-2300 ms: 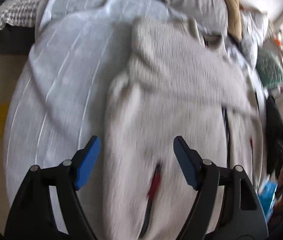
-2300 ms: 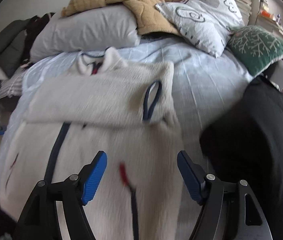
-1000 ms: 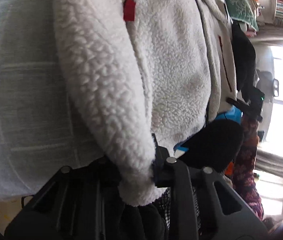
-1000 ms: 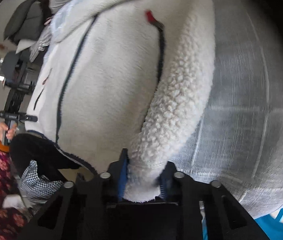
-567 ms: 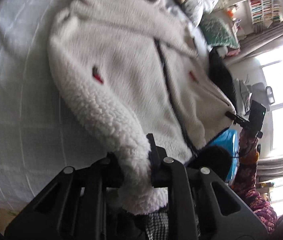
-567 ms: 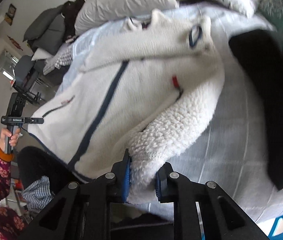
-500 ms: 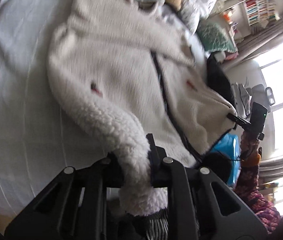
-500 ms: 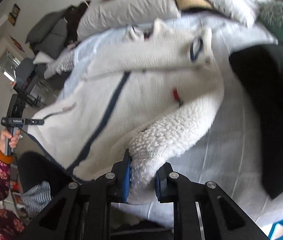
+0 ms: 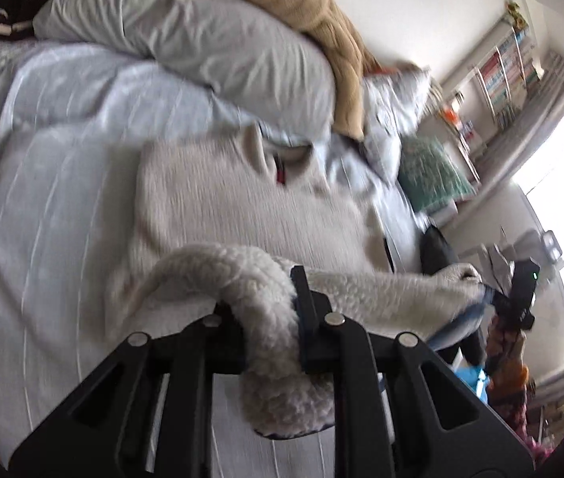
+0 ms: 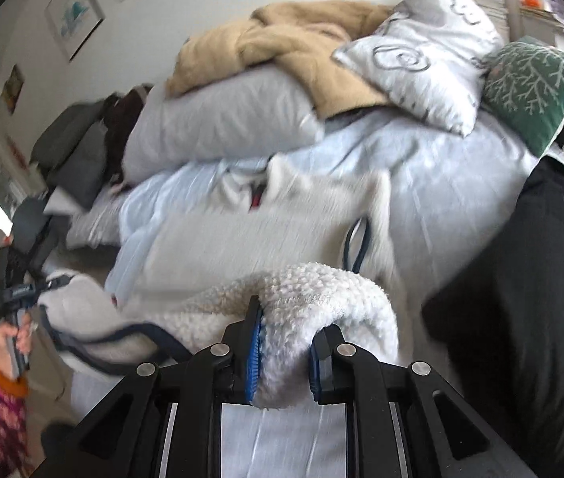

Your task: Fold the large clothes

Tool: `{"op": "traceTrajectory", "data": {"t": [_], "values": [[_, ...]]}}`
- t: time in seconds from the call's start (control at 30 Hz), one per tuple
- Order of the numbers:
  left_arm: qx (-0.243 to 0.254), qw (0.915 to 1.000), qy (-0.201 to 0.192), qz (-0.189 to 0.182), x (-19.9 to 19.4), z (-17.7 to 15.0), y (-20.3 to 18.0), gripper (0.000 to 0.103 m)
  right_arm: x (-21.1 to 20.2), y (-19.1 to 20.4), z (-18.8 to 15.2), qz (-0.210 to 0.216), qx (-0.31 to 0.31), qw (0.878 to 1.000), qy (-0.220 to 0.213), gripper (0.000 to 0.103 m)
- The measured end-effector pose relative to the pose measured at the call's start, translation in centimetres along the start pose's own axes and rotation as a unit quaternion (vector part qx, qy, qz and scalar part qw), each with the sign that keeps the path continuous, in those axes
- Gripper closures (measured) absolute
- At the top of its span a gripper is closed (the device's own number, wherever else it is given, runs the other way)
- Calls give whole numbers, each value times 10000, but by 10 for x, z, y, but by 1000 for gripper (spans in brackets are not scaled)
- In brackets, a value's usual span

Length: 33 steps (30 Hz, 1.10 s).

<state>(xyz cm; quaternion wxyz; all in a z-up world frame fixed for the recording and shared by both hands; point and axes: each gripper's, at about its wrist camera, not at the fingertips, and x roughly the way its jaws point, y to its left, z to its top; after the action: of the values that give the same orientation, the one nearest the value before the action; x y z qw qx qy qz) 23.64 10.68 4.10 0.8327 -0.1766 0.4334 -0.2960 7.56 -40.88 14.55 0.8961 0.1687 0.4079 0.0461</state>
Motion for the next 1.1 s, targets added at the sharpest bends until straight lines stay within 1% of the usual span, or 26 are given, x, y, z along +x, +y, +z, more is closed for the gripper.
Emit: {"op": "traceTrajectory", "data": {"t": [0.07, 0.13, 0.2, 0.23, 0.3, 0.4, 0.43, 0.5, 0.6, 0.67, 0.7, 0.73, 0.77, 0.83, 0.9, 0.93, 1.0, 1.1], "values": [[-61, 9996, -237, 127, 23, 24, 7, 83, 21, -11, 24, -115, 252, 9995, -150, 84], [-108, 9990, -323, 302, 45, 41, 11, 82, 41, -21, 41, -220, 400, 9987, -217, 84], [-156, 9976, -336, 587, 79, 59, 21, 80, 65, -30, 57, -475, 437, 9977, -192, 84], [-167, 9972, -297, 666, 93, 64, 25, 80, 83, -36, 65, -668, 437, 9967, -140, 84], [-272, 9958, -98, 872, 129, 75, 40, 79, 110, -48, 72, -738, 480, 9961, -18, 83], [-422, 9925, 177, 1133, 170, 80, 58, 75, 153, -69, 77, -926, 662, 9932, 231, 81], [-452, 9919, 226, 1166, 176, 79, 61, 73, 167, -77, 77, -1013, 723, 9917, 311, 80], [-539, 9909, 285, 1203, 190, 77, 71, 71, 184, -87, 74, -1050, 837, 9902, 381, 78], [-655, 9920, 290, 1044, 190, 76, 76, 64, 199, -96, 70, -985, 942, 9899, 383, 75], [-655, 9930, 410, 894, 182, 77, 73, 49, 198, -97, 71, -910, 954, 9905, 398, 74], [-606, 9932, 475, 873, 176, 79, 71, 43, 195, -98, 71, -804, 952, 9912, 455, 71], [-542, 9929, 530, 913, 167, 80, 69, 31, 189, -98, 72, -670, 962, 9919, 493, 69], [-511, 9930, 532, 924, 161, 82, 68, 26, 184, -100, 74, -528, 983, 9924, 527, 65], [-392, 9938, 490, 914, 142, 84, 67, 25, 170, -102, 76, -300, 969, 9934, 539, 52], [-258, 9943, 375, 966, 122, 86, 67, 23, 149, -100, 80, -315, 842, 9952, 374, 36], [-189, 9944, 281, 998, 114, 87, 67, 21, 136, -100, 81, -364, 751, 9962, 237, 34], [75, 9929, 66, 1182, 100, 88, 66, 21, 120, -101, 83, -477, 626, 9969, 57, 32], [505, 9883, 94, 1439, 106, 88, 63, 20, 114, -96, 84, -874, 250, 9959, 17, 32]]}}
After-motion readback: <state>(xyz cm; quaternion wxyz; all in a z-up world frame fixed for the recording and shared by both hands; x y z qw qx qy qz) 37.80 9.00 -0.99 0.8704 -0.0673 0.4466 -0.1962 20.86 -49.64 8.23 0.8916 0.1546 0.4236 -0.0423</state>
